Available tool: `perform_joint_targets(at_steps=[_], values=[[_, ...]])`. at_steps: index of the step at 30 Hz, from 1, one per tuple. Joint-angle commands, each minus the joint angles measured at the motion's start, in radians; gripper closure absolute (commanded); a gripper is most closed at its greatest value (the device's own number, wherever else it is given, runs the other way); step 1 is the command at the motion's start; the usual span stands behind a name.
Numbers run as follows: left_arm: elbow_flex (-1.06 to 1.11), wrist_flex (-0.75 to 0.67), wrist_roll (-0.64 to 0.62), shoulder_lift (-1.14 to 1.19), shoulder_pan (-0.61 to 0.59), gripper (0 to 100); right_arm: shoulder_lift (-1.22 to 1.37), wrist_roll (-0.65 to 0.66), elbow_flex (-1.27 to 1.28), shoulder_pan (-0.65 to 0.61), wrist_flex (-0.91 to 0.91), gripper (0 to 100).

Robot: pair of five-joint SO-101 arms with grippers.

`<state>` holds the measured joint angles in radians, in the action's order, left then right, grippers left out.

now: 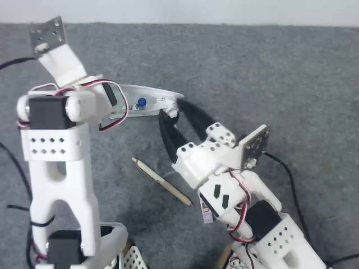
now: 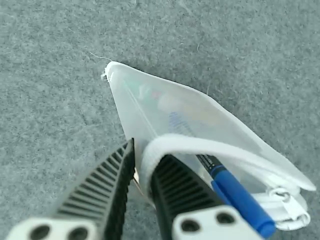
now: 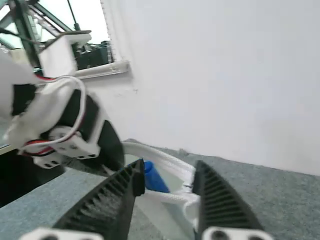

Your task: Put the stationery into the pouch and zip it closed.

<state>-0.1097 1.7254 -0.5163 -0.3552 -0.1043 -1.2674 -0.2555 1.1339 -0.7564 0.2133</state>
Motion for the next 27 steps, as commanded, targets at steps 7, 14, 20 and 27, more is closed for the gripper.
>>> perform_joint_targets(at_steps=[7, 14, 20, 27], values=[[-0.050, 0.006, -0.008, -0.048, -0.005, 99, 0.151, 0.000, -0.123, -0.074, -0.171, 99.2], [-0.019, -0.018, -0.008, -0.048, -0.005, 99, 0.410, 0.109, -0.124, -0.042, -0.348, 99.2], [-0.013, -0.021, -0.008, -0.049, -0.005, 99, 0.553, 0.103, -0.215, 0.110, -0.208, 99.2], [-0.013, -0.021, -0.008, -0.049, -0.005, 99, 0.547, 0.038, -0.457, 0.211, 0.314, 98.9]])
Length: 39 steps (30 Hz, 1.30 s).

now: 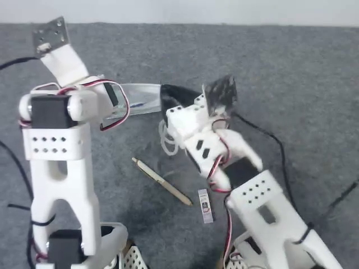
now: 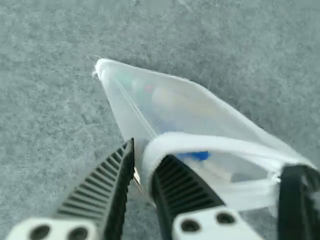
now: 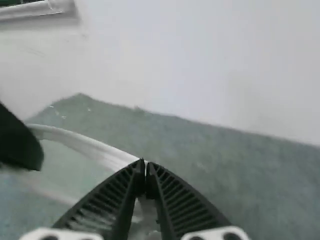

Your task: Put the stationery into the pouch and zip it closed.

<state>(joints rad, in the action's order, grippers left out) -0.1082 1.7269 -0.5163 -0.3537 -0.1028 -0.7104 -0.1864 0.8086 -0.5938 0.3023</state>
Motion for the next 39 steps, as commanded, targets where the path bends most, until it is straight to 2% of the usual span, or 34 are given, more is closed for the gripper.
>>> perform_joint_targets(at_steps=[1, 4, 15, 20, 27, 35, 39], values=[[-0.015, -0.023, -0.008, -0.051, -0.006, 99, -0.013, -0.032, -0.170, 0.048, 0.294, 98.9], [-0.015, -0.025, -0.008, -0.051, -0.006, 99, -0.013, -0.034, -0.247, 0.045, 0.432, 98.8], [-0.015, -0.025, -0.008, -0.051, -0.011, 99, -0.018, -0.029, -0.258, 0.044, 0.487, 98.8], [-0.016, -0.055, -0.012, -0.051, -0.086, 99, -0.094, -0.028, -0.279, 0.041, 0.567, 98.8], [-0.019, -0.071, -0.087, -0.051, -0.190, 99, -0.174, -0.026, -0.275, 0.022, 0.630, 98.8], [-0.019, -0.089, -0.157, -0.054, -0.322, 99, -0.077, 0.031, -0.250, -0.035, 0.641, 98.7], [-0.019, -0.100, -0.158, -0.052, -0.345, 99, -0.012, 0.029, -0.256, -0.035, 0.750, 95.1]])
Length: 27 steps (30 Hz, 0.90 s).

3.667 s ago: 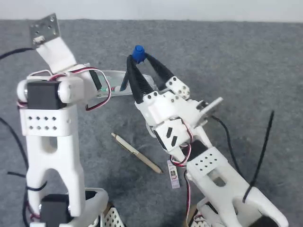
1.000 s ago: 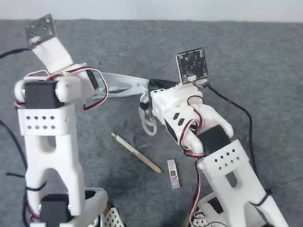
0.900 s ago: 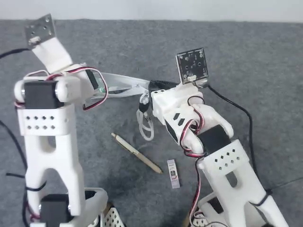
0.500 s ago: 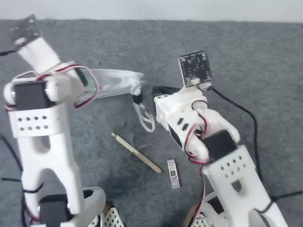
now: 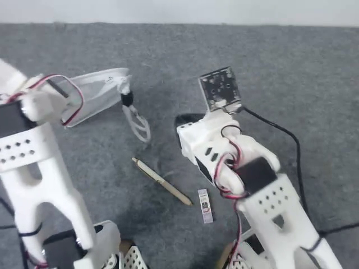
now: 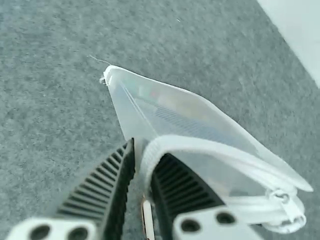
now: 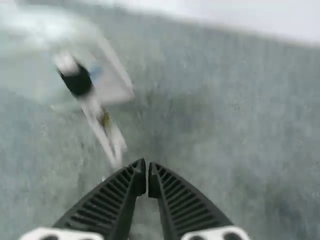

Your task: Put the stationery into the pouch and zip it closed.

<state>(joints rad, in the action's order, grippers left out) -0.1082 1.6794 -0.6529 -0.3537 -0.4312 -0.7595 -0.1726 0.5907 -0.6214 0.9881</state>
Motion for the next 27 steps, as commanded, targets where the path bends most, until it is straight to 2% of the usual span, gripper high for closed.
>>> perform_joint_targets(at_steps=[1, 4, 8, 12, 16, 19, 24, 27], values=[[-0.018, -0.054, -0.021, -0.051, -0.017, 99, 0.047, 0.014, -0.038, -0.007, 0.097, 92.0], [-0.016, -0.054, -0.021, -0.051, -0.017, 99, 0.068, -0.046, -0.038, -0.007, 0.188, 85.5], [-0.015, -0.052, -0.020, -0.051, -0.017, 99, 0.068, -0.106, -0.005, -0.053, 0.259, 85.5], [-0.015, -0.051, -0.020, -0.051, -0.017, 99, 0.074, -0.166, 0.072, -0.136, 0.266, 85.4], [-0.015, -0.049, -0.018, -0.051, -0.017, 99, 0.074, -0.190, 0.147, -0.154, 0.263, 85.4], [-0.015, -0.049, -0.018, -0.051, -0.017, 99, 0.074, -0.192, 0.216, -0.154, 0.222, 85.3], [-0.015, -0.049, -0.018, -0.049, -0.017, 99, 0.076, -0.186, 0.354, -0.157, 0.048, 85.3], [-0.015, -0.049, -0.018, -0.049, -0.017, 99, 0.076, -0.186, 0.387, -0.157, 0.028, 85.3]])
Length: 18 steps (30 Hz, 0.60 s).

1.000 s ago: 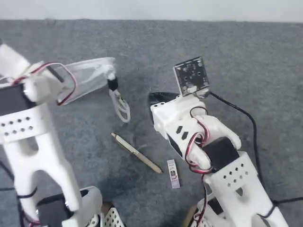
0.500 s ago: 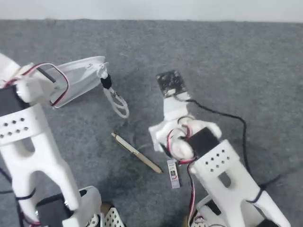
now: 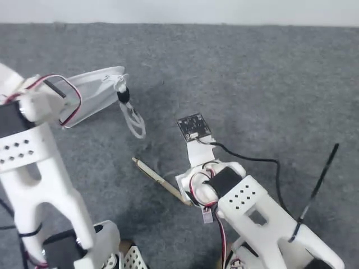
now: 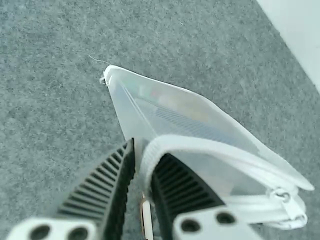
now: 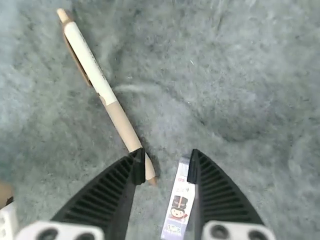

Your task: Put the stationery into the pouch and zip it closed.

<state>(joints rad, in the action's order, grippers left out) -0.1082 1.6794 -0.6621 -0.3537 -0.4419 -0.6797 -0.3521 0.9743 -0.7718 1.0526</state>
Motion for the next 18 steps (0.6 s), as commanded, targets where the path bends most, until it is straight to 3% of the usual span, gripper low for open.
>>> perform_joint_targets(at_steps=[1, 7, 18], values=[[-0.015, -0.049, -0.009, -0.049, -0.006, 99, -0.004, -0.008, 0.006, -0.007, -0.036, 85.3], [-0.013, -0.049, -0.008, -0.049, -0.006, 99, 0.018, -0.009, 0.034, -0.005, -0.039, 85.3], [-0.013, -0.049, -0.008, -0.049, -0.006, 99, 0.332, -0.011, -0.021, -0.004, -0.058, 85.4]])
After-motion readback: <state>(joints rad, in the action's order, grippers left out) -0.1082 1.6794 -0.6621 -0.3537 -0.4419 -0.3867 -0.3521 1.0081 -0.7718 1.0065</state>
